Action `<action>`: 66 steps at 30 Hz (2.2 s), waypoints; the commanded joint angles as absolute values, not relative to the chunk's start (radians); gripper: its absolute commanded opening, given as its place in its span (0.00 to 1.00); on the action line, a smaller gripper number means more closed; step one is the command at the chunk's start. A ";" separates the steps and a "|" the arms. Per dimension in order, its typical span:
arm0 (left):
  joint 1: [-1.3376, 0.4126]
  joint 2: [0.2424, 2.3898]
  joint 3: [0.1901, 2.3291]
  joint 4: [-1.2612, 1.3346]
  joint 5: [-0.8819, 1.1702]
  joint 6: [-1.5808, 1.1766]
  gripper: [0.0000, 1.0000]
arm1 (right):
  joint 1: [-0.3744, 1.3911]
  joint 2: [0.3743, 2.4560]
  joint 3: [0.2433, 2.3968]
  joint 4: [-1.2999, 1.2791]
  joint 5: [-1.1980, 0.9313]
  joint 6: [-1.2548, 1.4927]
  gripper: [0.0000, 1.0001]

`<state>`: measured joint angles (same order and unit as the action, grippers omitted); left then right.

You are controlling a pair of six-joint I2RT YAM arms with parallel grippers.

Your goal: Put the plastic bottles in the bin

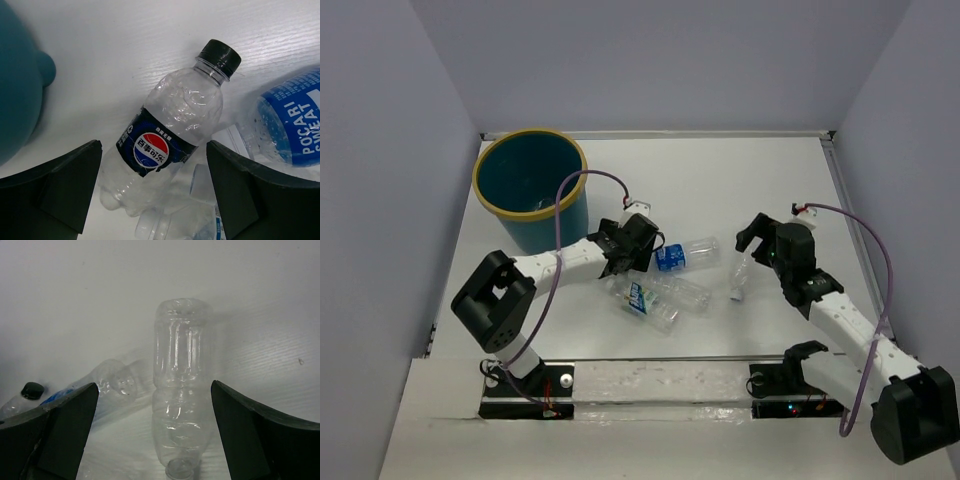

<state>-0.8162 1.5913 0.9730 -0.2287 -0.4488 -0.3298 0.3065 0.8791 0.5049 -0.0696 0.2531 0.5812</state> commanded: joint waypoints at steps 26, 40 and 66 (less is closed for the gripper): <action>-0.765 1.542 0.896 -0.098 -0.433 -0.364 0.41 | 0.247 1.195 0.509 0.077 0.239 0.703 0.54; -0.785 1.097 1.107 -0.094 -0.253 -0.315 0.39 | 0.247 0.700 0.520 -0.043 0.253 0.675 0.41; -0.235 1.154 1.329 -0.114 -0.278 -0.299 0.77 | 0.561 0.866 0.811 0.037 0.144 0.565 0.41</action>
<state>-0.2440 1.2068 1.3647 -0.1440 -0.2882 -0.2611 0.4480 0.8154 0.7052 -0.0704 0.1158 0.6285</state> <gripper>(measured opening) 0.680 0.658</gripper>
